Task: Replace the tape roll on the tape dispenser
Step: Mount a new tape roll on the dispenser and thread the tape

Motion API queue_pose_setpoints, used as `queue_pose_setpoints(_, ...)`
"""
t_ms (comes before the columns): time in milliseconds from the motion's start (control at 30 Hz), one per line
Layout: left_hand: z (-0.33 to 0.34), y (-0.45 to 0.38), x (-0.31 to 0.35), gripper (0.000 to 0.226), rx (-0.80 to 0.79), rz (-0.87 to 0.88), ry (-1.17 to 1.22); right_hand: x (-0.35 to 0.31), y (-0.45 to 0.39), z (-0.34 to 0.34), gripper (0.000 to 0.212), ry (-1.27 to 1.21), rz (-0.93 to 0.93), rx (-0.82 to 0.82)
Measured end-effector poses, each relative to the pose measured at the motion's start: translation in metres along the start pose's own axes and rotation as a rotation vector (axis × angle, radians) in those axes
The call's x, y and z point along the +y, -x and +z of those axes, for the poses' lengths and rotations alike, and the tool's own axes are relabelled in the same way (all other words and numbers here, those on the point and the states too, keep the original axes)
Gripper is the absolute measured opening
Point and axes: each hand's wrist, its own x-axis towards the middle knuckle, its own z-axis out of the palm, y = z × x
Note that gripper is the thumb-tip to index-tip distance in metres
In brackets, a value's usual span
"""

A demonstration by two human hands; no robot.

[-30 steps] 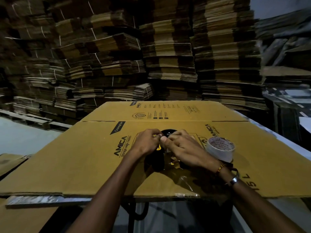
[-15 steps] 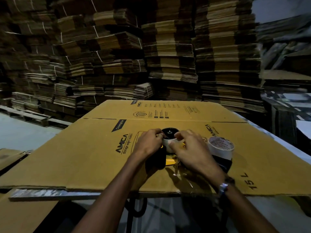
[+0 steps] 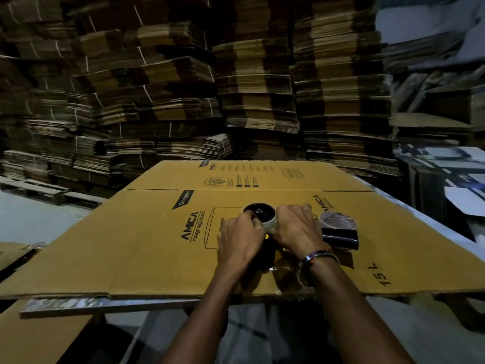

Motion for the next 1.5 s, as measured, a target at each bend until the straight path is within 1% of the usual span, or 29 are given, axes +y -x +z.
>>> queue_pose_setpoints(100, 0.001, 0.009, 0.001, 0.031, 0.019, 0.005, 0.011, 0.002, 0.000, 0.003, 0.035, 0.028, 0.008, 0.037)
queue_pose_setpoints(333, 0.003, 0.010, 0.001, 0.033, 0.030, -0.007, 0.040, 0.008, 0.010, 0.017, 0.022, -0.044, -0.033, 0.218)
queue_pose_setpoints(433, 0.002, 0.011, 0.002, 0.032, 0.037, -0.003, 0.030, 0.010, 0.010, 0.021, 0.020, -0.080, -0.042, 0.254)
queue_pose_setpoints(600, 0.001, 0.011, 0.002, 0.035, 0.030, -0.005, 0.017, 0.012, 0.005, 0.025, 0.024, -0.096, -0.035, 0.239)
queue_pose_setpoints(800, -0.003, 0.020, 0.005, 0.040, 0.005, 0.031, -0.088, 0.015, 0.002, 0.026, 0.019, -0.134, -0.052, 0.173)
queue_pose_setpoints(1033, -0.007, 0.020, 0.009, 0.040, -0.006, 0.004, -0.069, 0.019, -0.001, 0.027, 0.029, -0.157, -0.064, 0.123)
queue_pose_setpoints(1100, -0.006, 0.020, 0.010, 0.040, -0.003, -0.004, -0.059, 0.020, 0.000, 0.028, 0.026, -0.169, -0.073, 0.124)
queue_pose_setpoints(1267, -0.004, 0.021, 0.010, 0.039, 0.017, -0.012, -0.030, 0.023, 0.006, 0.025, 0.010, -0.180, -0.121, 0.115)
queue_pose_setpoints(1367, -0.002, 0.021, 0.010, 0.037, 0.032, -0.025, -0.032, 0.025, 0.010, 0.023, 0.011, -0.173, -0.161, 0.094)
queue_pose_setpoints(1500, 0.000, 0.023, 0.013, 0.034, 0.065, -0.034, -0.028, 0.029, 0.013, 0.022, 0.007, -0.178, -0.212, 0.082)
